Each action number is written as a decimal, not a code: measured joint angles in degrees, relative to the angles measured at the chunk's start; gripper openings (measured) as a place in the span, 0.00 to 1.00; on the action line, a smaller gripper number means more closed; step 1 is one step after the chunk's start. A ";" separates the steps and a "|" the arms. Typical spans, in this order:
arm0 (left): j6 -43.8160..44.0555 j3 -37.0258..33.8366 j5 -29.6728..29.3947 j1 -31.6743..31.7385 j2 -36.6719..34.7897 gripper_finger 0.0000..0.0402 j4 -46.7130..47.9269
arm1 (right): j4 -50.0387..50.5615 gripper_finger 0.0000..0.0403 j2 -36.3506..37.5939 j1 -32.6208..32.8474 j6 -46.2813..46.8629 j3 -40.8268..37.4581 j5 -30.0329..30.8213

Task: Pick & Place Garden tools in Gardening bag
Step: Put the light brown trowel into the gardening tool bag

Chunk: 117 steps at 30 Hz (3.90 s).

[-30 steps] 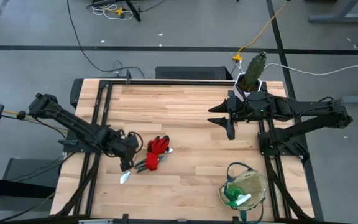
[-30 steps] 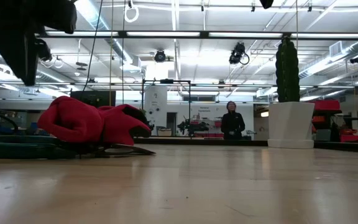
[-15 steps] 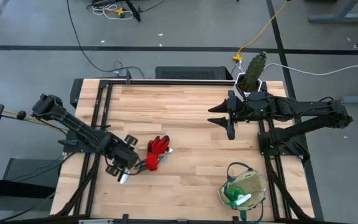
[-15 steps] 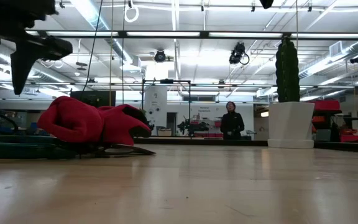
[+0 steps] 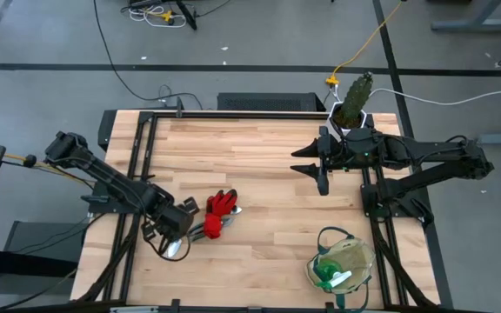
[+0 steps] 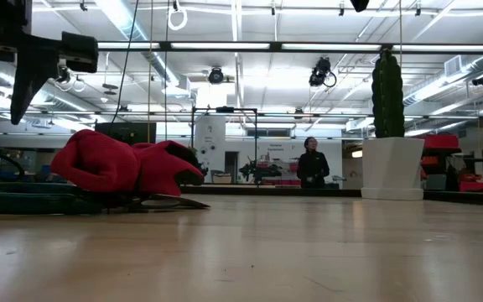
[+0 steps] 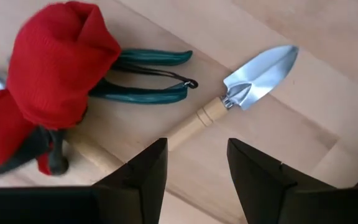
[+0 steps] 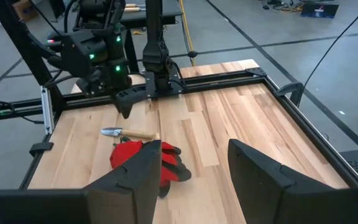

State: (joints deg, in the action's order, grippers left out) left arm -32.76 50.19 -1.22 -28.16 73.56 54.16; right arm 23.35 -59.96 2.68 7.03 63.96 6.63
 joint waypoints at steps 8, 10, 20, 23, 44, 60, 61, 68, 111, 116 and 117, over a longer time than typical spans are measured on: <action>-11.42 0.00 0.05 2.57 0.00 0.43 -0.03 | 0.02 0.46 0.00 0.00 0.00 0.00 0.00; -14.02 0.00 -0.03 3.03 0.00 0.43 -0.03 | 0.07 0.46 0.00 0.00 -0.01 0.00 0.00; -25.64 0.02 -0.73 2.66 0.28 0.43 0.04 | 0.07 0.46 0.00 0.00 0.00 0.00 0.00; -28.22 0.02 0.91 2.96 1.36 0.43 0.07 | 0.06 0.46 0.00 0.00 0.00 0.00 0.00; -29.90 0.02 1.56 3.00 14.02 0.43 -4.59 | 0.07 0.46 0.00 0.00 1.51 -0.01 -0.02; -35.36 0.00 3.03 4.22 15.74 0.43 -5.04 | 0.33 0.46 0.01 0.00 1.49 0.00 -0.02; -35.43 0.00 3.01 4.39 15.74 0.43 -5.00 | 0.33 0.46 0.02 0.00 1.48 0.00 -0.02; -34.16 0.00 0.56 4.59 15.11 0.42 -2.21 | 0.30 0.46 0.00 0.02 1.45 0.00 -0.02; -26.02 -0.02 4.92 8.83 10.29 0.52 -1.94 | -0.55 0.46 0.01 0.04 4.52 0.00 0.00; -30.56 -0.02 4.94 8.83 10.32 0.53 -2.03 | -0.55 0.46 0.00 0.02 4.52 0.00 0.00; -31.18 -0.02 4.95 8.83 10.32 0.52 -2.00 | -0.55 0.46 0.00 0.04 4.52 0.00 0.00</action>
State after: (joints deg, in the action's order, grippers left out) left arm -63.94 50.17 3.73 -19.33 83.88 52.16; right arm 22.81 -59.96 2.72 11.55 63.96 6.63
